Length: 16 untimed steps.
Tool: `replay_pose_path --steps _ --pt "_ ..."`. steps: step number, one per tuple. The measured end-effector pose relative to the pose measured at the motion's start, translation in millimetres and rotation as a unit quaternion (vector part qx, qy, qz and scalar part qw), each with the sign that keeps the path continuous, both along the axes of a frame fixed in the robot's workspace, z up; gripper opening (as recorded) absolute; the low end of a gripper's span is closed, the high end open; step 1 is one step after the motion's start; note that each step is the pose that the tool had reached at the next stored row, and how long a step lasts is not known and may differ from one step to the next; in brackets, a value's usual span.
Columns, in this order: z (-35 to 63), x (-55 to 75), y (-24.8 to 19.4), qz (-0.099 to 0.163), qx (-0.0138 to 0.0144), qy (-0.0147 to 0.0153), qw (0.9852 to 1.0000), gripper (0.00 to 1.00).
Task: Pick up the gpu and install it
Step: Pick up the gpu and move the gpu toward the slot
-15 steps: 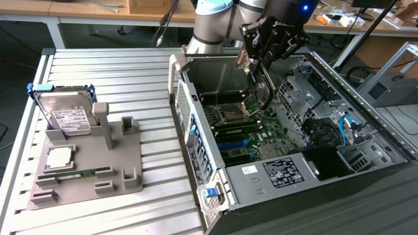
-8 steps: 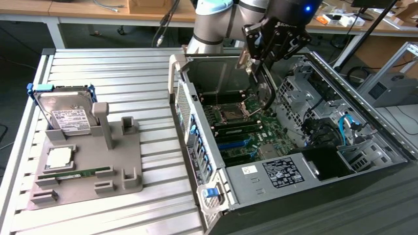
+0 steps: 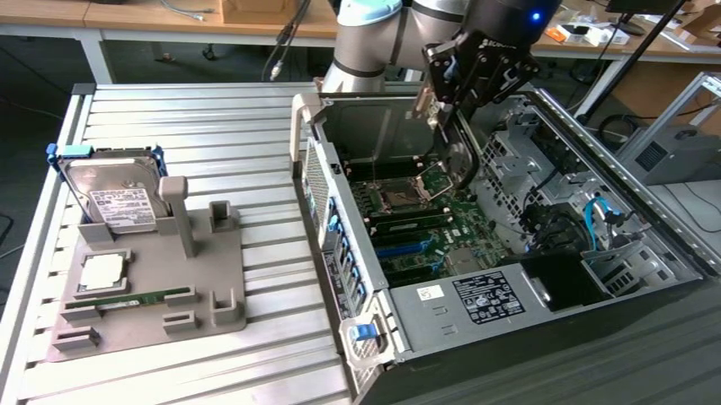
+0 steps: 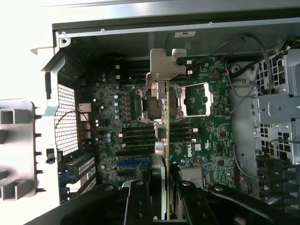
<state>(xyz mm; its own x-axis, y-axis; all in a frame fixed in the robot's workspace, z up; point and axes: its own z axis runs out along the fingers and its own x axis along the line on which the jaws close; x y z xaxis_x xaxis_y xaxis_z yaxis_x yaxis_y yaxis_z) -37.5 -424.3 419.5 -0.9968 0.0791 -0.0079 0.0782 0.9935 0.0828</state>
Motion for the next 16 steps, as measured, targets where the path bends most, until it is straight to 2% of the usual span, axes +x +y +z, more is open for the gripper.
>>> replay_pose_path --steps 16 --pt "-2.2 12.0 0.0 0.0 0.0 0.0001 1.0 0.27"
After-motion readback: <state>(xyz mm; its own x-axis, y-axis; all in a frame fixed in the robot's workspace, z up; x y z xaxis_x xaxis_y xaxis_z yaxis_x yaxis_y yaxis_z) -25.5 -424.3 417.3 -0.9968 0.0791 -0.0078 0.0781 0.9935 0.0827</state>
